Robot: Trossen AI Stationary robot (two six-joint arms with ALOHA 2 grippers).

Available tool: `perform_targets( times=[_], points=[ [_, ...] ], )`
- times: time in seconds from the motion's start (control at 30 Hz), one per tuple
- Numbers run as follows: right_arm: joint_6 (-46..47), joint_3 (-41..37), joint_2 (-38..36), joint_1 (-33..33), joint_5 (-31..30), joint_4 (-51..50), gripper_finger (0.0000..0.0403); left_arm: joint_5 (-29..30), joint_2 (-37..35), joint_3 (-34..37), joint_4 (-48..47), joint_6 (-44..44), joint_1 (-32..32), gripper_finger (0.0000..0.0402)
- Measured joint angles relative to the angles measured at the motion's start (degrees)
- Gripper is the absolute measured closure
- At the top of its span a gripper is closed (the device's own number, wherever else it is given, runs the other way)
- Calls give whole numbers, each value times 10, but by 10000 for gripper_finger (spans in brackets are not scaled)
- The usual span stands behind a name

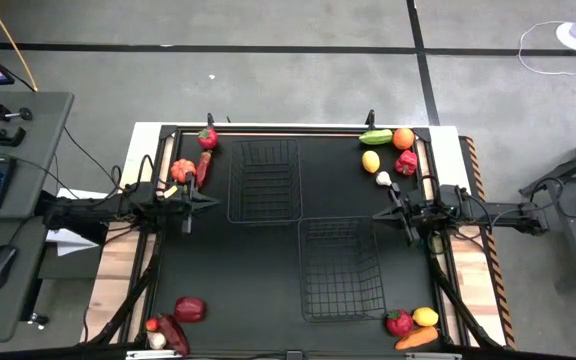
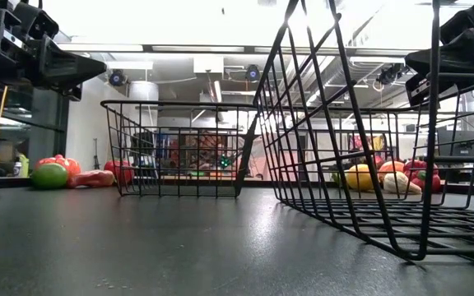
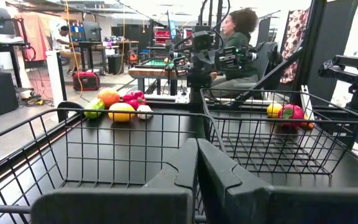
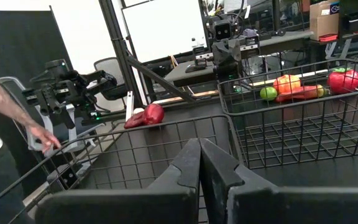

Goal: Sort produce into baskets

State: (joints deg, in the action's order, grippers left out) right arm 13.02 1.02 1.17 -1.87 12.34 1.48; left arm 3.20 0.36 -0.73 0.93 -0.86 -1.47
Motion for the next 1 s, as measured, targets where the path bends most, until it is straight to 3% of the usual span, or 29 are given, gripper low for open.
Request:
perform_targets(
  times=[0.47,0.6,0.67,0.8,0.9,1.0],
  points=[
    [0,0,0,0,-7,0,403,0,0,0,0,0,0,401],
    [11,0,0,0,-62,19,403,0,0,0,0,0,0,401],
    [93,0,0,0,-91,86,403,0,0,0,0,0,0,401],
    [242,0,0,0,-277,258,403,0,0,0,0,0,0,401],
    [240,8,12,-1,-357,314,403,0,0,0,0,0,0,401],
    [199,62,49,-10,-362,247,402,0,0,0,0,0,0,401]
  ],
)
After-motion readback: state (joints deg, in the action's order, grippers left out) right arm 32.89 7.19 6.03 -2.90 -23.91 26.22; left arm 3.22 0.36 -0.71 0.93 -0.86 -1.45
